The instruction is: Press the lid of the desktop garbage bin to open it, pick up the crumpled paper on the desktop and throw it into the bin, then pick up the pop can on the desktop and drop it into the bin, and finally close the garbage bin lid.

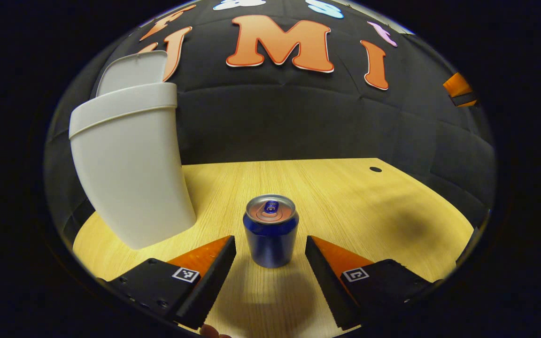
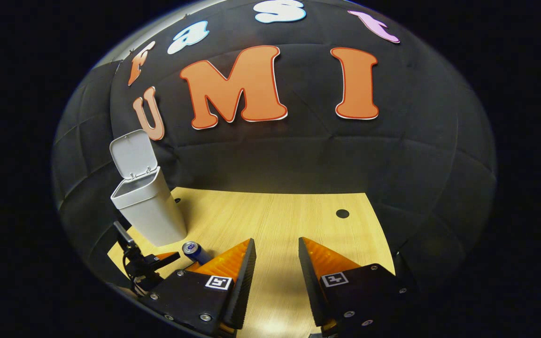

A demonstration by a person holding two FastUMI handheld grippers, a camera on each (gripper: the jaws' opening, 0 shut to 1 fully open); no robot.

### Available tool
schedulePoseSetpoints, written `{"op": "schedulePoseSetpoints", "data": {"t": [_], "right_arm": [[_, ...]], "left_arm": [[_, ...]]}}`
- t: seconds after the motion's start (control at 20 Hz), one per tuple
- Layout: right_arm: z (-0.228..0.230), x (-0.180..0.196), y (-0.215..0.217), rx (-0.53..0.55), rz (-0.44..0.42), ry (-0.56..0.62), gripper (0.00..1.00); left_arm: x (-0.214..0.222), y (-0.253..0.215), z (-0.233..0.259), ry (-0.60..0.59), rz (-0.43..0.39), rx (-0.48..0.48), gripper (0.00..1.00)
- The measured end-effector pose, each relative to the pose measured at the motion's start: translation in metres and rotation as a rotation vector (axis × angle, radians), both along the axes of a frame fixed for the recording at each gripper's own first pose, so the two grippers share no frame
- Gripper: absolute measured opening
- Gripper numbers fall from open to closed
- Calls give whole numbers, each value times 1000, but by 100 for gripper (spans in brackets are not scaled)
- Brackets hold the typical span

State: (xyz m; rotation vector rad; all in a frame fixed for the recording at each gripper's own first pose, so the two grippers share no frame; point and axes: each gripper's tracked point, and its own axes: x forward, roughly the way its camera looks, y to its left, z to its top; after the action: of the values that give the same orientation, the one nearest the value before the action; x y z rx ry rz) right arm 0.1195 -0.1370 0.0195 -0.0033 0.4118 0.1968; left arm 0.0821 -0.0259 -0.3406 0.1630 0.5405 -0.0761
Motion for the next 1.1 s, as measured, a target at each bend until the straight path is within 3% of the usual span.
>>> {"op": "schedulePoseSetpoints", "data": {"t": [0.15, 0.65, 0.75, 0.8, 1.1], "right_arm": [[-4, 4, 2, -5, 9, 11, 54], [-6, 11, 8, -12, 12, 33, 55], [-5, 12, 8, -8, 8, 34, 55], [-5, 13, 7, -7, 5, 35, 55], [-4, 13, 10, -7, 15, 28, 55]], "left_arm": [[3, 4, -19, 86, 24, -10, 95], [28, 4, -31, 104, 18, -14, 96], [30, 1, -32, 109, 11, -14, 89], [31, 1, -30, 112, 6, -9, 84], [22, -2, 13, 98, -24, -14, 83]]}}
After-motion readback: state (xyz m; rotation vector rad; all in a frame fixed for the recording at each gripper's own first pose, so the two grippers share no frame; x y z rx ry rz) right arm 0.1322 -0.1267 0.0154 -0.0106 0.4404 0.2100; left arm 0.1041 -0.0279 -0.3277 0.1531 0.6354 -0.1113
